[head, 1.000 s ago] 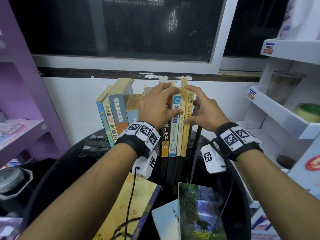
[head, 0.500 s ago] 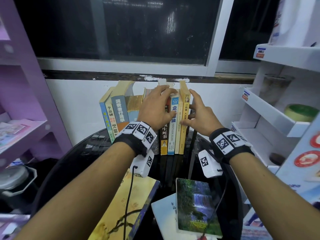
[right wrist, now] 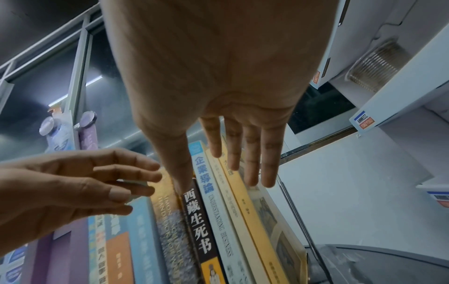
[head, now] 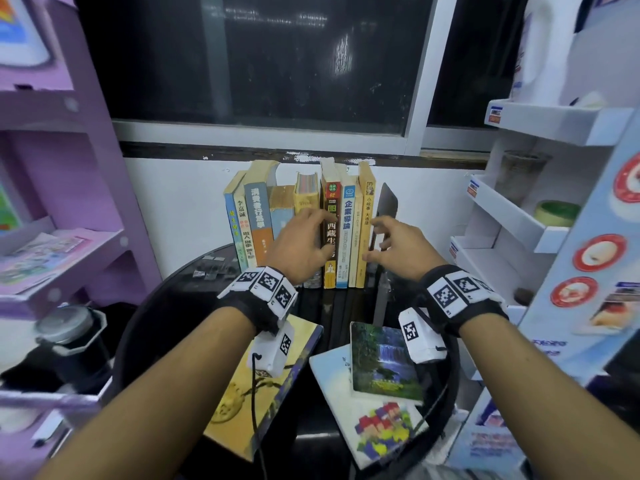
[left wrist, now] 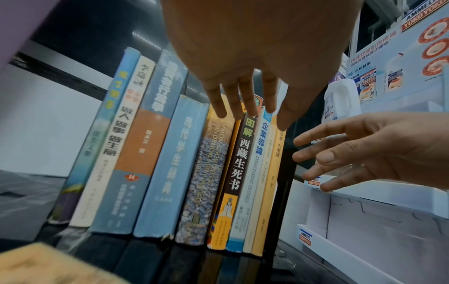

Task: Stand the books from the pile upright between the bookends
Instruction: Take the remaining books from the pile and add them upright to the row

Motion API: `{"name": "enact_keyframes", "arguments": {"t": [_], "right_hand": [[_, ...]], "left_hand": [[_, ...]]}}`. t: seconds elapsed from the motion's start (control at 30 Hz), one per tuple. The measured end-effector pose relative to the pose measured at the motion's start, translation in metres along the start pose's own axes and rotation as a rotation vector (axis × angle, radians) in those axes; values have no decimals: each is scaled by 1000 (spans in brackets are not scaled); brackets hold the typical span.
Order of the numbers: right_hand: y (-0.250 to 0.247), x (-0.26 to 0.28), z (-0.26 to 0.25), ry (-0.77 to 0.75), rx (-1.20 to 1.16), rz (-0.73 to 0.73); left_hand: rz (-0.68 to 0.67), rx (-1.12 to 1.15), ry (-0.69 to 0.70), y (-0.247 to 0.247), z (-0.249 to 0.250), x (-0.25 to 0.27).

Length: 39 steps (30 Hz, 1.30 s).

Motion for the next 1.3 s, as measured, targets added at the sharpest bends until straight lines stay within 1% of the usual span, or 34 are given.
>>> {"name": "enact_keyframes", "arguments": {"t": [0.17, 0.3, 0.4, 0.5, 0.63, 0.73, 0.83, 0.9, 1.03, 1.17, 1.3], "right_hand": [[30, 35, -3, 14, 107, -166], [53, 62, -4, 19, 195, -272], [69, 79, -3, 35, 213, -328], [81, 93, 0, 56, 225, -370], [93, 108, 3, 62, 229, -415], [101, 118, 9, 85, 250, -478], [105, 123, 16, 93, 301, -528], [105, 124, 19, 95, 325, -532], [94, 121, 30, 131, 315, -464], [88, 121, 36, 136, 301, -446], [85, 121, 39, 145, 304, -466]], "left_hand": [[-200, 38, -11, 25, 8, 39], [-370, 136, -45, 46, 10, 71], [-454, 241, -81, 59, 12, 91], [-517, 271, -120, 72, 9, 109], [-592, 219, -138, 85, 7, 126], [-651, 165, -152, 93, 6, 136], [-724, 27, -96, 100, 13, 143], [-736, -82, -49, 102, 19, 145], [-732, -184, -30, 106, 26, 144], [-689, -214, -32, 108, 26, 138], [-671, -212, -85, 109, 25, 132]]}}
Point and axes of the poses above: each hand's wrist, its own x-axis away from the middle knuckle, its own y-axis out of the palm, z = x × y, the point moved 10 cm from there along -x, towards the middle knuckle, and after that the axes turned 12 degrees about -x, right-handed, at the moved point
